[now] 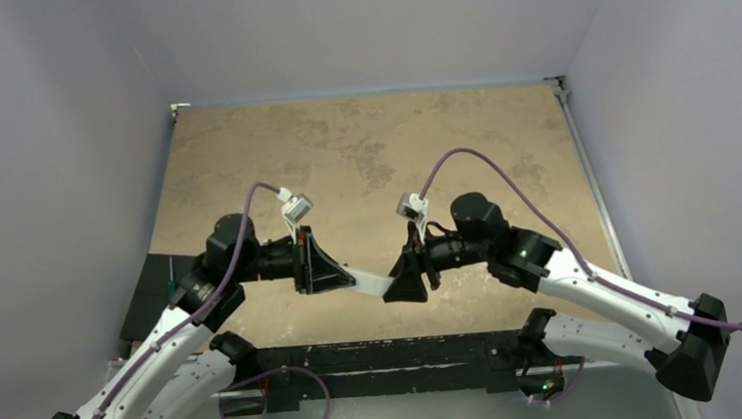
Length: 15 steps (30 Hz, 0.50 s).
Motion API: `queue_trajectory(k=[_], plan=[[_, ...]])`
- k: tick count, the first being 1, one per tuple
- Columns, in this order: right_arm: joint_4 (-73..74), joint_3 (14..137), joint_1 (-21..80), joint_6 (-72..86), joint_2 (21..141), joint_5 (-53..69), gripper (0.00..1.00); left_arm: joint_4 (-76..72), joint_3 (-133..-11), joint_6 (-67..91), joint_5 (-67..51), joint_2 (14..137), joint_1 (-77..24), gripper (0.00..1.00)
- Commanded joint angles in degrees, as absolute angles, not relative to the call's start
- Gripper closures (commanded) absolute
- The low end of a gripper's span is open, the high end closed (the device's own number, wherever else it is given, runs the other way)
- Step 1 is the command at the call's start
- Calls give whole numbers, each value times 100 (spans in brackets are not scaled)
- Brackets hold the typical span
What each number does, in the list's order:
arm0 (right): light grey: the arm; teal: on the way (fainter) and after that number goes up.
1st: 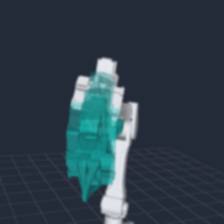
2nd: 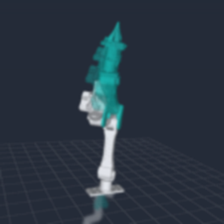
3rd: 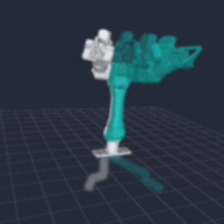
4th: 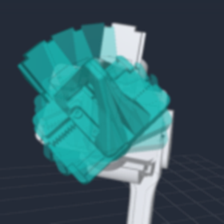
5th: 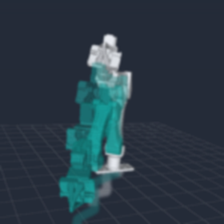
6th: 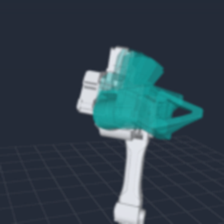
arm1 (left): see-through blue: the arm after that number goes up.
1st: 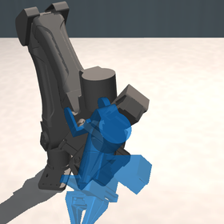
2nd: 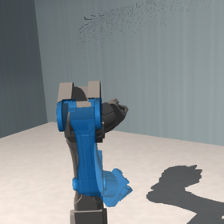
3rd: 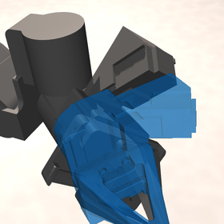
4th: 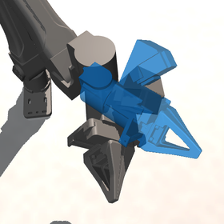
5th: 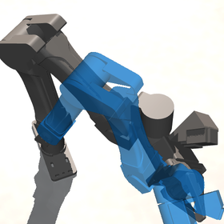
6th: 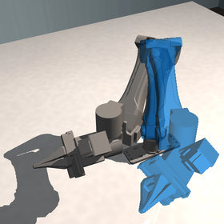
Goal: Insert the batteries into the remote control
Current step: Adjust the remote control.
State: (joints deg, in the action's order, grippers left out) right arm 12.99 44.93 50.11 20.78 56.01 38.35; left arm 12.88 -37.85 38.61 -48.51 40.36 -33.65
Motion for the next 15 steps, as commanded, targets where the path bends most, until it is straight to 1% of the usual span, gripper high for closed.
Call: queue_trajectory(k=[1,5,15], plan=[[993,4184,4975,2591,5001,2766,35,787,-3658,4258,-4504,3856,-3346,100],[725,3799,4975,3095,4479,2215,32,574,-3437,4564,-4289,3747,-3348,100],[467,3109,4975,4307,3426,1290,31,383,-3159,5079,-3618,3365,-3347,100]])
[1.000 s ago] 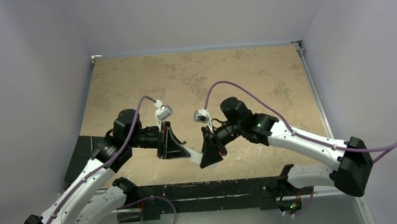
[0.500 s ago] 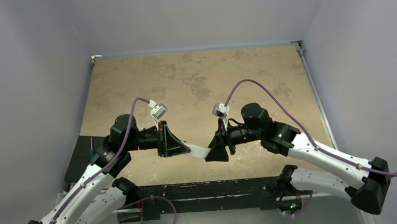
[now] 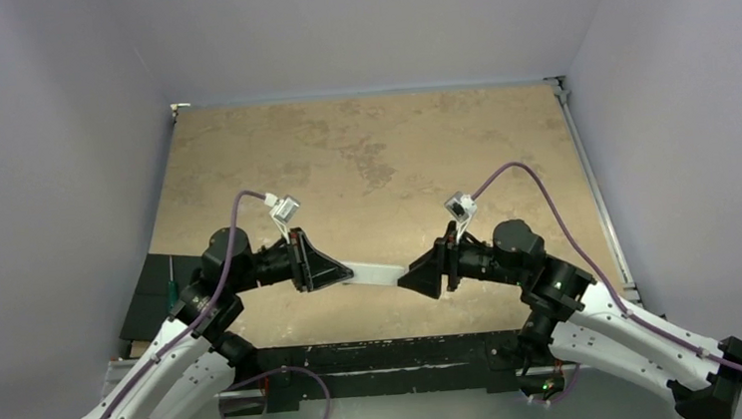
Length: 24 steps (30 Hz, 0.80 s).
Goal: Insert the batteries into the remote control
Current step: Adjust the remote control, then remove the battery cover from the remote control.
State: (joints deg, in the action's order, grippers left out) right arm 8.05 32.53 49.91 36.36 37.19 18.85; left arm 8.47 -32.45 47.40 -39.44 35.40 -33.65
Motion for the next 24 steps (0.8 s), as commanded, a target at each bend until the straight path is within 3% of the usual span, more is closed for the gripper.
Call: queue_trajectory(k=[1,24], plan=[[458,3073,4975,4379,3365,1198,30,326,-3120,5135,-3597,3339,-3346,100],[-687,2503,4975,5206,3421,987,34,-596,-2731,5894,-3597,3434,-3344,100]])
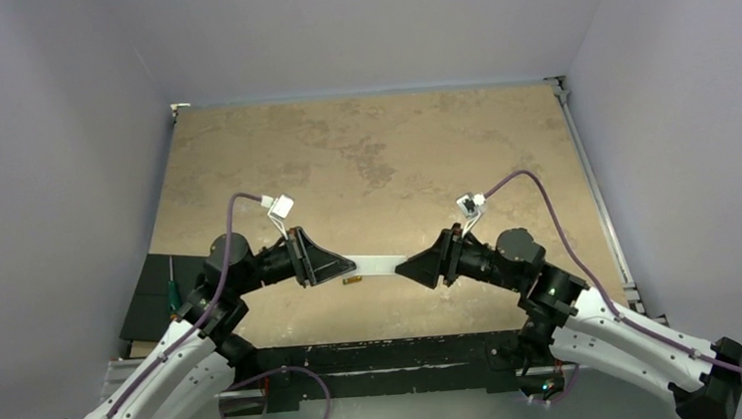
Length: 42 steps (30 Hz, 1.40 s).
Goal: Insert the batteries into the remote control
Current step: Remove the battery cover from the remote control.
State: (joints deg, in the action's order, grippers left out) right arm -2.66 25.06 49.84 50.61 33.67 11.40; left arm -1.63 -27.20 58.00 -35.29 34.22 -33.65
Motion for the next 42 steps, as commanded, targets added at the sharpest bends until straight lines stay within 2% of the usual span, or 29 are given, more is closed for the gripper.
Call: queue_trajectory(k=[1,16,28,34,38,42], plan=[[-741,2470,4975,5238,3419,989,35,-605,-2726,5889,-3609,3443,-3341,100],[-1143,2387,4975,5415,3525,1108,46,-796,-2629,5932,-3693,3507,-3348,100],[-1269,2305,4975,5482,3521,1098,62,-823,-2585,5915,-3756,3507,-3348,100],[-1259,2273,4975,5484,3477,1099,76,-824,-2570,5915,-3747,3489,-3348,100],[-1242,2226,4975,5509,3401,1058,98,-834,-2573,5922,-3701,3472,-3349,100],[-1182,2177,4975,5532,3251,982,100,-851,-2575,5935,-3675,3480,-3348,100]])
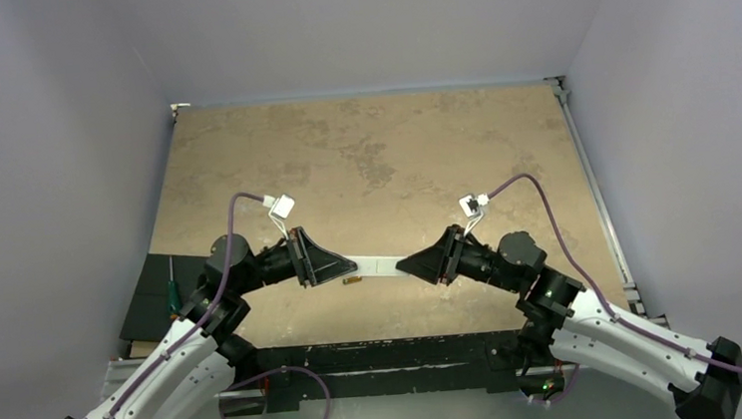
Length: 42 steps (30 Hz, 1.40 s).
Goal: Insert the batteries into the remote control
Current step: Remove the battery cover from the remote control.
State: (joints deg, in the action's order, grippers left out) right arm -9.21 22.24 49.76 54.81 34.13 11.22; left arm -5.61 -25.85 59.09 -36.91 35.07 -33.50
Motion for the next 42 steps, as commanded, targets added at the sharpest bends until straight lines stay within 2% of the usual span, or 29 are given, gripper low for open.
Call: queue_trajectory(k=[1,27,42], plan=[[-1152,2172,4975,5532,3218,962,100,-852,-2581,5933,-3667,3473,-3353,100],[-430,2024,4975,5449,2421,817,100,-622,-2753,5855,-3454,3454,-3344,100],[-309,2160,4975,5390,2378,835,100,-525,-2779,5816,-3343,3513,-3347,100]])
